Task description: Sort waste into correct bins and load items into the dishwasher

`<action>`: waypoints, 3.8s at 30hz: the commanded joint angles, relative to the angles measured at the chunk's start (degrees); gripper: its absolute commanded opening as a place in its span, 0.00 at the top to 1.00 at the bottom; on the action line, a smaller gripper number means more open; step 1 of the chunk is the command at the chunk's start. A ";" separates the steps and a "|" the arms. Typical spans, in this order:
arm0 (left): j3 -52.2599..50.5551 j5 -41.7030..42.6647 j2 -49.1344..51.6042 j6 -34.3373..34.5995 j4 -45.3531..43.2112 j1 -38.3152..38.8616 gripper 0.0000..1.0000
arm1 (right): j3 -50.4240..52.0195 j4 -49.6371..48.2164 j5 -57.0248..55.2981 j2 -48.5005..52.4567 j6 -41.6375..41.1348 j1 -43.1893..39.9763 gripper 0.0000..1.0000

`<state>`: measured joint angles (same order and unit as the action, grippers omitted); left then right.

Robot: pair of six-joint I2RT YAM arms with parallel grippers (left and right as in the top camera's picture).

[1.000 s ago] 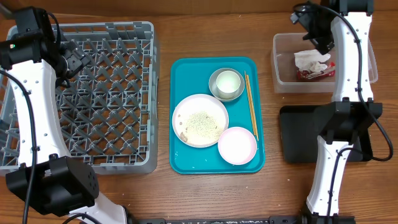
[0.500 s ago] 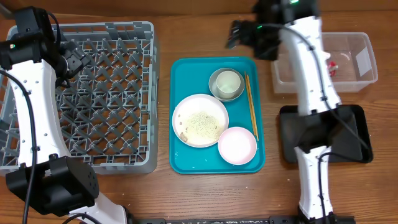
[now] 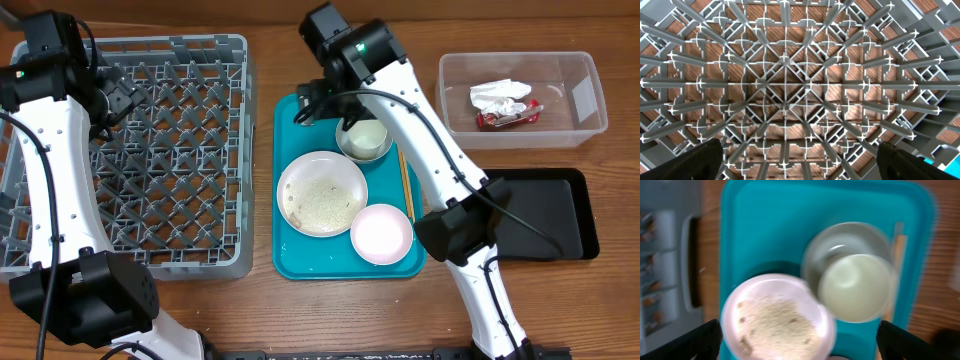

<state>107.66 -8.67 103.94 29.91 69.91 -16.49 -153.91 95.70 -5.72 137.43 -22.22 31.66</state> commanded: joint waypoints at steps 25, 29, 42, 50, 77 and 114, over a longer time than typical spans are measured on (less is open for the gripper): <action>0.81 43.30 -0.42 -3.93 0.15 3.52 0.07 | -6.93 1.07 1.55 -11.93 -3.10 -42.10 0.00; 0.76 45.94 -0.17 -12.85 1.33 12.83 0.11 | -6.93 1.07 1.55 -11.93 -3.10 -42.95 0.00; 0.76 -2.64 4.28 -15.47 -11.67 50.38 0.13 | -6.93 1.07 1.55 -11.93 -3.10 -42.93 0.00; 0.76 -0.70 14.08 -24.44 -17.66 56.83 0.12 | -6.93 1.07 1.55 -11.93 -3.13 -42.93 0.00; 0.39 3.19 22.43 -26.12 -19.67 57.66 0.62 | -6.93 1.07 1.55 -11.93 -3.13 -42.93 0.00; 21.81 25.03 9.01 -14.01 -4.04 34.91 0.96 | -6.93 1.07 1.55 -11.93 -3.13 -42.93 0.00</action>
<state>128.77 1.34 114.24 14.06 64.82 25.34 -160.40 96.95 -4.27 126.19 -25.23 -11.25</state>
